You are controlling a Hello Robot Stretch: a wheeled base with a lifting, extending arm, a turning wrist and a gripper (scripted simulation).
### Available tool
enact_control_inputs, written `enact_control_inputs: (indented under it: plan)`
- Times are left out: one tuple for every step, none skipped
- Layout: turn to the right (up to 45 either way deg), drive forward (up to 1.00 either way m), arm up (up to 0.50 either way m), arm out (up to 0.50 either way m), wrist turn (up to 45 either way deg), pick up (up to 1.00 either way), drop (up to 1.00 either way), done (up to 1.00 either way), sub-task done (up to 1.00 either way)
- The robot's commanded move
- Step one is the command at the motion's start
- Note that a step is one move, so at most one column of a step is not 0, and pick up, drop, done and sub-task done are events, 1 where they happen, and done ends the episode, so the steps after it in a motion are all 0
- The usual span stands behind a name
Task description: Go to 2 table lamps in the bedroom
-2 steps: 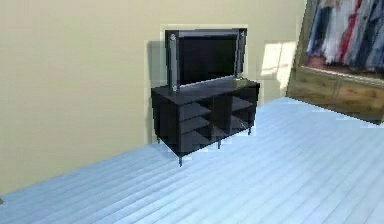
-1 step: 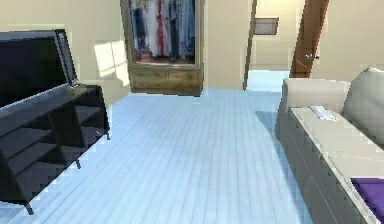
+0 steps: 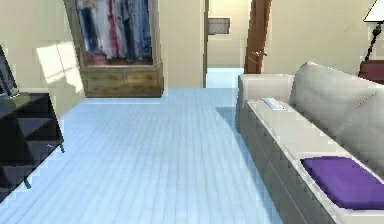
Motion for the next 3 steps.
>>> enact_control_inputs:
  plan:
    - [0.0, 1.0, 0.0, 0.0, 0.0, 0.0, 0.0, 0.0, 0.0]
    - [0.0, 1.0, 0.0, 0.0, 0.0, 0.0, 0.0, 0.0, 0.0]
    - [3.0, 0.0, 0.0, 0.0, 0.0, 0.0, 0.0, 0.0, 0.0]
